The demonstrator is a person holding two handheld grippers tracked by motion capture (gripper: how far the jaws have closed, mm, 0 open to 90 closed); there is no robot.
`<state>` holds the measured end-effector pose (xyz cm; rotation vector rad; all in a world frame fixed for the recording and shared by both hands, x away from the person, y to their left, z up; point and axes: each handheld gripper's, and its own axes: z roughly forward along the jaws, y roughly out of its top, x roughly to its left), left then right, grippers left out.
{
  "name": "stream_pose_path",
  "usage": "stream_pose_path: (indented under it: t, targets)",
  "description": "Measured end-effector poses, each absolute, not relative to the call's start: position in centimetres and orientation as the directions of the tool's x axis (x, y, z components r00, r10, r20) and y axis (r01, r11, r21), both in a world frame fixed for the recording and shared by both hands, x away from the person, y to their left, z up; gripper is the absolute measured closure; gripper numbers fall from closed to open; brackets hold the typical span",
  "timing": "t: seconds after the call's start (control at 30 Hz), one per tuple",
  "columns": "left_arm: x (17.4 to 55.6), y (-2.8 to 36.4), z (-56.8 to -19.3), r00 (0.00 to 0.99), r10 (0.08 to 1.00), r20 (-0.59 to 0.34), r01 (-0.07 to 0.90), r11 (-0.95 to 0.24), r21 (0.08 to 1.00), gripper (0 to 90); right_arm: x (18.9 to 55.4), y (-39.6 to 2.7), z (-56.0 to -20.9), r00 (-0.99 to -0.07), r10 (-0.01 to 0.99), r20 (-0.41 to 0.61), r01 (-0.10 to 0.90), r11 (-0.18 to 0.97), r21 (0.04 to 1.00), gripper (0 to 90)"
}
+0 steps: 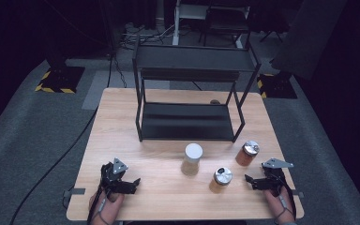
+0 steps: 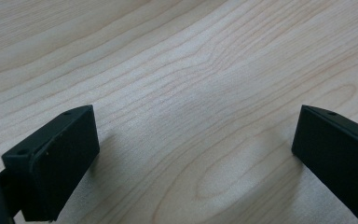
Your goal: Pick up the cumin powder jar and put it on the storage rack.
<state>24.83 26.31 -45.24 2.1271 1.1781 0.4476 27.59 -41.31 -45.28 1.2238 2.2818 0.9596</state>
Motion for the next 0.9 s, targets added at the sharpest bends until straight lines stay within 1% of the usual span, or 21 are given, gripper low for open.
stream_pose_path:
  t: [0.3, 0.37, 0.4, 0.47, 0.53, 0.9]
  targets:
    - [24.7, 26.0, -45.2, 0.533, 0.846, -0.021, 0.623, -0.376, 0.686, 0.5, 27.9, -41.7, -45.3, -0.564, 0.826, -0.003, 0.572, 0.394, 0.719, 2.0]
    - [24.7, 26.1, -45.1, 0.534, 0.845, -0.027, 0.626, -0.373, 0.685, 3.5, 27.9, -41.7, -45.3, -0.565, 0.825, -0.004, 0.572, 0.395, 0.719, 1.8]
    - [24.8, 26.6, -44.9, 0.548, 0.835, -0.058, 0.623, -0.360, 0.695, 6.4, 27.9, -41.7, -45.3, -0.565, 0.825, -0.005, 0.572, 0.396, 0.719, 1.8]
    - [24.7, 26.7, -44.7, 0.545, 0.836, -0.065, 0.620, -0.349, 0.703, 6.7, 27.9, -41.6, -45.3, -0.564, 0.826, -0.006, 0.572, 0.396, 0.718, 1.6]
    - [24.4, 26.8, -44.2, 0.546, 0.835, -0.071, 0.608, -0.337, 0.719, 4.7, 27.9, -41.5, -45.3, -0.561, 0.828, -0.009, 0.573, 0.395, 0.718, 1.5]
    - [23.3, 27.2, -41.0, 0.580, 0.812, -0.062, 0.528, -0.317, 0.788, 4.9, 27.9, -41.5, -45.3, -0.558, 0.830, -0.009, 0.574, 0.393, 0.718, 1.5]
